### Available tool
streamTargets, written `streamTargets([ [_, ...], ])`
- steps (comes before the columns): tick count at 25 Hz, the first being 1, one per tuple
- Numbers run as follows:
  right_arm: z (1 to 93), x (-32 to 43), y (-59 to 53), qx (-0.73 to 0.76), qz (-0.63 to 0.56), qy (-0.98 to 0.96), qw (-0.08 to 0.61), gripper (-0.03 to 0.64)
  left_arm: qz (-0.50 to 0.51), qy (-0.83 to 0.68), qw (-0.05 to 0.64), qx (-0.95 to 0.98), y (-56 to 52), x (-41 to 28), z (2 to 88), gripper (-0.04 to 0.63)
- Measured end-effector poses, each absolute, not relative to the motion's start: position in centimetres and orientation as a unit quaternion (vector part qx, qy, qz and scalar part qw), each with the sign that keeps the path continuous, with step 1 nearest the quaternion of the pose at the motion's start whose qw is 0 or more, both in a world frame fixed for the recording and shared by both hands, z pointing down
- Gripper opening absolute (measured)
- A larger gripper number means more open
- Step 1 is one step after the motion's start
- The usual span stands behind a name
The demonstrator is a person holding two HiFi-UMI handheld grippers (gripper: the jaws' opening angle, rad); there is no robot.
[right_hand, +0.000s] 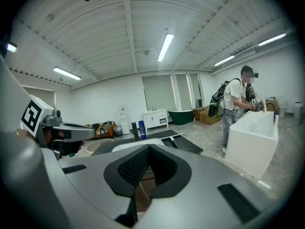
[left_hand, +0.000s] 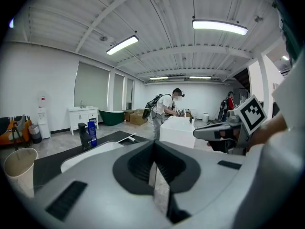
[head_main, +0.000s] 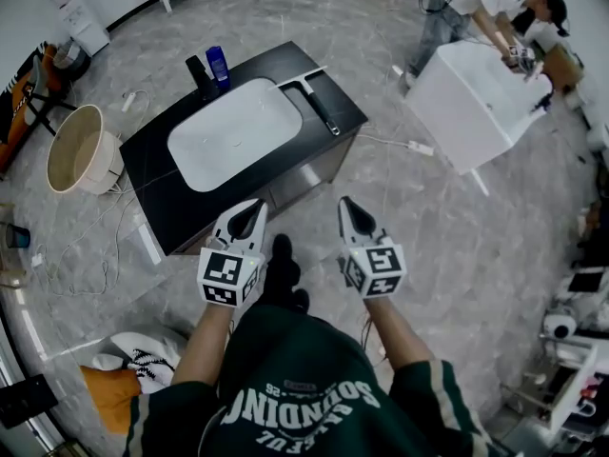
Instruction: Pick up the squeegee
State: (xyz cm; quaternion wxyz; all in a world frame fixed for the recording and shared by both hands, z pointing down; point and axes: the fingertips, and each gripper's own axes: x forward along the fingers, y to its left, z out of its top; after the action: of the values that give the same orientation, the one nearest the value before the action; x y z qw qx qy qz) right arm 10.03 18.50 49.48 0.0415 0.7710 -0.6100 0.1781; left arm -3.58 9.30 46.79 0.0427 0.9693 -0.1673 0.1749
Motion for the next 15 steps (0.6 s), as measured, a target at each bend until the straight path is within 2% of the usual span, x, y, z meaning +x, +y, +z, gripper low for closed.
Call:
streamTargets([
  [15,49.8,19.6,8.1,0.772,0.177,-0.608,0.059,0.000,0.170,-0.161,0.049,0.971,-1.5,6.3,47.4,0.002],
])
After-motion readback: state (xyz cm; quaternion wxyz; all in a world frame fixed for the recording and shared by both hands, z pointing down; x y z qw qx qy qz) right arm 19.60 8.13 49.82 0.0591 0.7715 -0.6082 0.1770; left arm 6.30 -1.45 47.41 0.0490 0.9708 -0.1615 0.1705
